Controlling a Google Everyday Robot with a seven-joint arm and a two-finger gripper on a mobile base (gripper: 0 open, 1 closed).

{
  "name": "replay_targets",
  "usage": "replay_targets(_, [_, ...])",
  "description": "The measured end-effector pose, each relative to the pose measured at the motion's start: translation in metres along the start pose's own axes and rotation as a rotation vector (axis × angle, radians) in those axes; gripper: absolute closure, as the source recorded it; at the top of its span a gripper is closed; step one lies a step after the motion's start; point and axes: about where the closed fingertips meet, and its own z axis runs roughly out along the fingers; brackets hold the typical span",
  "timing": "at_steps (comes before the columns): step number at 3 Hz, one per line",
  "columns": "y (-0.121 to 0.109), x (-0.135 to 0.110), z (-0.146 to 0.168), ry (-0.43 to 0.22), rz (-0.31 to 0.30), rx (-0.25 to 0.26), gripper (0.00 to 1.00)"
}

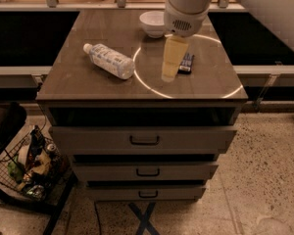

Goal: Place blue plastic bottle upright

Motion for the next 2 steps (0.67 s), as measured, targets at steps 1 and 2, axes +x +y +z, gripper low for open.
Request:
replay_targets(1, [-0.013,-0.025,0.015,0.137,0.076,0.040,0.00])
replay_targets(2, [-0.022,-0.061,0.018,0.230,0.172,0.067,0.00])
